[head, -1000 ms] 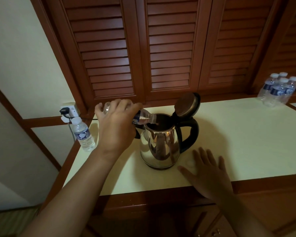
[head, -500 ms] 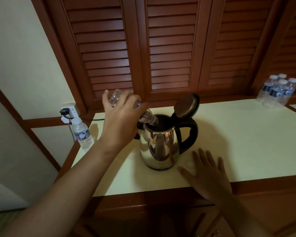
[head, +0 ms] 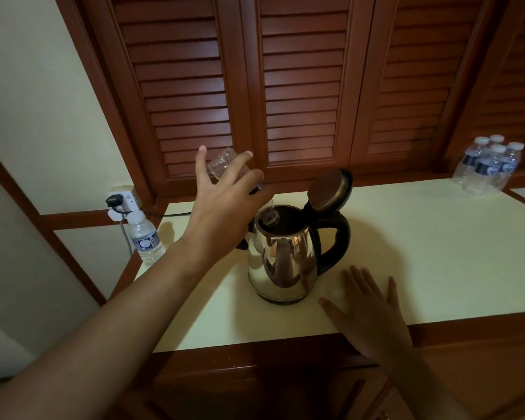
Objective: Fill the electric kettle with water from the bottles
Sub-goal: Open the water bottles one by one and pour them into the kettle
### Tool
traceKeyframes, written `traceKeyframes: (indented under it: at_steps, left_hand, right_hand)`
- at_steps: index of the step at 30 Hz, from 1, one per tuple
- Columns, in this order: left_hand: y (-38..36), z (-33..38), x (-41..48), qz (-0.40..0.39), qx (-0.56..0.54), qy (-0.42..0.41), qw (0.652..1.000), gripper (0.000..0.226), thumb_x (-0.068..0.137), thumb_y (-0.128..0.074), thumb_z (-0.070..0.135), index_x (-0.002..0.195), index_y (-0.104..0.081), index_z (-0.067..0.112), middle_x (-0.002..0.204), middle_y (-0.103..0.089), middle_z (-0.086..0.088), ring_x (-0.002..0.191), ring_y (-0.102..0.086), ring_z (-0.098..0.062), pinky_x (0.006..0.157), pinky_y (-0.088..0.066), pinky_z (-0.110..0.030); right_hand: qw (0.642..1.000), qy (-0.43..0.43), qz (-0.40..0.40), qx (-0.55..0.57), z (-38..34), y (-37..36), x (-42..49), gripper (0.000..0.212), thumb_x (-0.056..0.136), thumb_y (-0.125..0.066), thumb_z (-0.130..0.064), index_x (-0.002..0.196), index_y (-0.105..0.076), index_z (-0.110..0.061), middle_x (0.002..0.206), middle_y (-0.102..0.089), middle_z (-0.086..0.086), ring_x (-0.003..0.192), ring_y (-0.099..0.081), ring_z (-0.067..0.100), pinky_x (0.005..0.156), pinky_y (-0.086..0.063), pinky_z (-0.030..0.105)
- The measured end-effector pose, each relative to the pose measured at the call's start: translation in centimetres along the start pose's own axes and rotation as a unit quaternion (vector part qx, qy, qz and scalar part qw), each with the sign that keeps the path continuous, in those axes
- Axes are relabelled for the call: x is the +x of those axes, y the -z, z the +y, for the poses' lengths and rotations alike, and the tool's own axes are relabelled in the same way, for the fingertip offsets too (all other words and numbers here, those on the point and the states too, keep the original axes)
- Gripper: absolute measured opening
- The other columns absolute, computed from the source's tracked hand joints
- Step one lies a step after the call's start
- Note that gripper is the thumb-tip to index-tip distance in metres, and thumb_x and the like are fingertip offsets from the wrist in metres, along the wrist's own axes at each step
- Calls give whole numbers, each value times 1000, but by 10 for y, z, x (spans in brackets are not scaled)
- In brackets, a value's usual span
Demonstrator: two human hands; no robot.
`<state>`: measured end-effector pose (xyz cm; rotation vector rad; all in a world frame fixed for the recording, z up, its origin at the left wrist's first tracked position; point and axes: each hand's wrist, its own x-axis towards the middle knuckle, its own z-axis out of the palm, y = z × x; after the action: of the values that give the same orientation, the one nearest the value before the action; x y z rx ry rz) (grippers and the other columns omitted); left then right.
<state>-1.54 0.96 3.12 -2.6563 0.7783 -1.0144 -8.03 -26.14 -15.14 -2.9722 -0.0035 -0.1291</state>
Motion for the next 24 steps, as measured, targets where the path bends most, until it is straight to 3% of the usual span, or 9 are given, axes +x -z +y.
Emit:
traceKeyframes:
  at_steps: [3,7,11,15,18,20,22,24]
  left_hand:
    - [0,-1,-1,12,7,7,1000,49,84,-57,1,126,-71,21,135,-65,-7,142,-46,-39,113,-8,-82]
    - [4,2,-5,-8,11,43,999,55,74,-72,4,125,-72,24,129,-67,-5,125,-54,-38,109,-23,-78]
    - [4,2,-15,-3,4,89,996,58,76,-76,19,132,-67,29,124,-69,1,112,-57,-34,96,-36,-58]
    - [-2,4,-35,6,-59,159,986,61,77,-80,36,136,-64,28,119,-70,1,106,-59,-33,85,-41,-48]
    - [4,17,-52,13,-209,246,946,61,80,-72,49,136,-62,28,118,-70,3,104,-61,-28,83,-50,-45]
    - [12,39,-66,30,-313,300,900,59,83,-75,49,137,-59,30,115,-66,10,102,-61,-18,79,-54,-40]
    - [21,68,-86,35,-400,309,862,58,81,-81,44,132,-55,44,109,-59,22,102,-60,-6,78,-55,-31]
    - [23,94,-101,2,-442,288,849,58,80,-81,47,119,-43,68,108,-57,30,105,-59,3,80,-54,-22]
  right_hand:
    - [1000,4,4,4,0,1,-2,89,91,-9,-80,161,-14,-26,171,-9,-3,157,2,16,123,14,55]
    - [1000,8,4,13,1,1,-3,82,93,-11,-77,160,-17,-29,170,-11,-4,157,1,15,124,10,53]
    - [1000,19,5,12,2,1,-3,79,93,-6,-74,159,-19,-31,170,-13,-4,157,-1,16,126,5,52]
    - [999,34,9,32,3,2,-4,72,92,-5,-68,150,-35,-38,168,-20,-7,157,-4,15,126,5,50]
    - [998,38,27,51,5,2,-3,59,97,-18,-63,139,-50,-37,161,-36,-8,155,-17,17,126,-1,50]
    - [993,36,53,98,4,4,-4,54,97,-31,-62,130,-62,-31,144,-55,-6,144,-40,22,124,-15,51]
    - [974,37,130,182,1,10,-10,42,98,-42,-60,120,-67,-34,125,-63,-13,124,-55,19,111,-37,48]
    - [937,7,141,320,-8,31,-20,23,102,-46,-53,120,-61,-48,119,-58,-30,114,-53,2,97,-45,33]
